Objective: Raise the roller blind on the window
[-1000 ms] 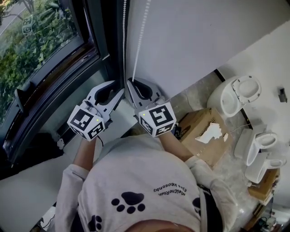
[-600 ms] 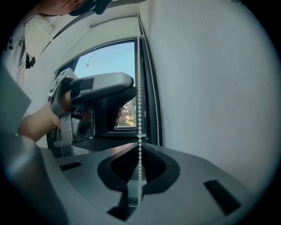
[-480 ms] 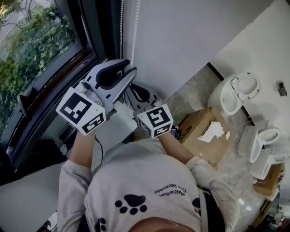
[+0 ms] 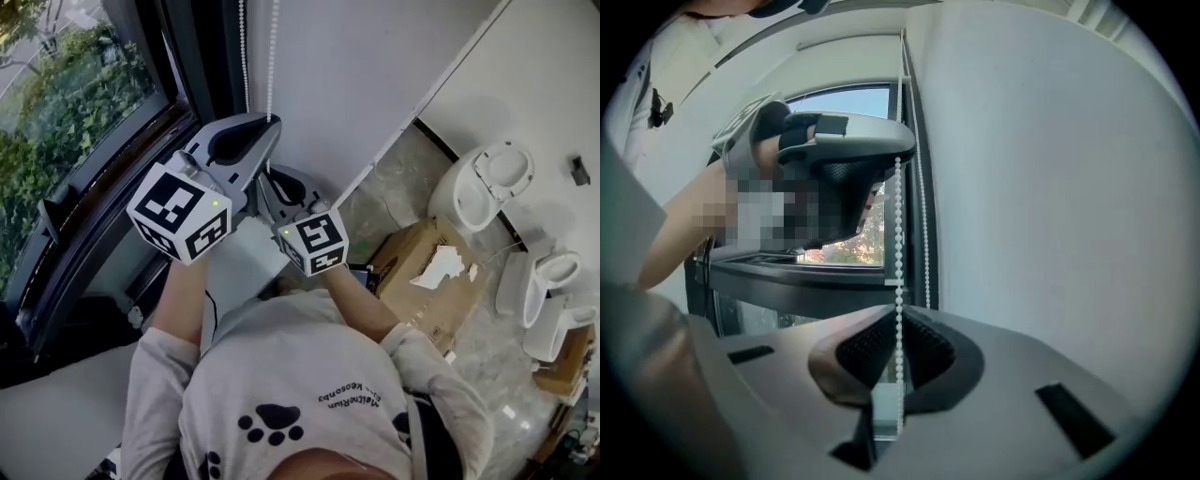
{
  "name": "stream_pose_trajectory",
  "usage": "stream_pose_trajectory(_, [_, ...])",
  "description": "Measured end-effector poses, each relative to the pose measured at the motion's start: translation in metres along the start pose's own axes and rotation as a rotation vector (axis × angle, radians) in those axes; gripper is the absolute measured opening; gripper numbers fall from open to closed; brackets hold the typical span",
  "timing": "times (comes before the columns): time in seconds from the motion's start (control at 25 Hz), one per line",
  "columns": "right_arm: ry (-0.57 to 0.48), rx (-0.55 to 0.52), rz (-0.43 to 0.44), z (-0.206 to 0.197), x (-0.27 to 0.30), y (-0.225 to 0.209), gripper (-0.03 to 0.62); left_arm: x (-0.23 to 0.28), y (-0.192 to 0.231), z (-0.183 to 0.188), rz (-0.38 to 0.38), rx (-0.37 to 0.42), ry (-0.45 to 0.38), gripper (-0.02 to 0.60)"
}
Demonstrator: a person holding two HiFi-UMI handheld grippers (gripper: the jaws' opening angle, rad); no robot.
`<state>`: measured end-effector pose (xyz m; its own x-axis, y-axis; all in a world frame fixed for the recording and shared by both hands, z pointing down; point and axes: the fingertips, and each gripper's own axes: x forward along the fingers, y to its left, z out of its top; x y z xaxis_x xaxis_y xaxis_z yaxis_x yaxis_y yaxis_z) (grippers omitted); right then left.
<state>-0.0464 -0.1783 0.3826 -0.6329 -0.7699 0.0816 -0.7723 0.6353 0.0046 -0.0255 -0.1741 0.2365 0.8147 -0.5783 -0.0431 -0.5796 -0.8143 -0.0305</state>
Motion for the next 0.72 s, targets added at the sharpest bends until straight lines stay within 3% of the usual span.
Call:
stream_pose_trajectory(0.28, [0.021, -0.005, 0.0, -0.031, -0.003, 0.007, 0.021, -0.009, -0.001, -0.032, 0.039, -0.07, -0.021, 0.015])
stream_pose_trajectory(0.72, [0.105, -0.01, -0.017, -0.101, -0.004, 0.004, 0.021, -0.006, -0.009, -0.103, 0.061, -0.152, 0.031, 0.015])
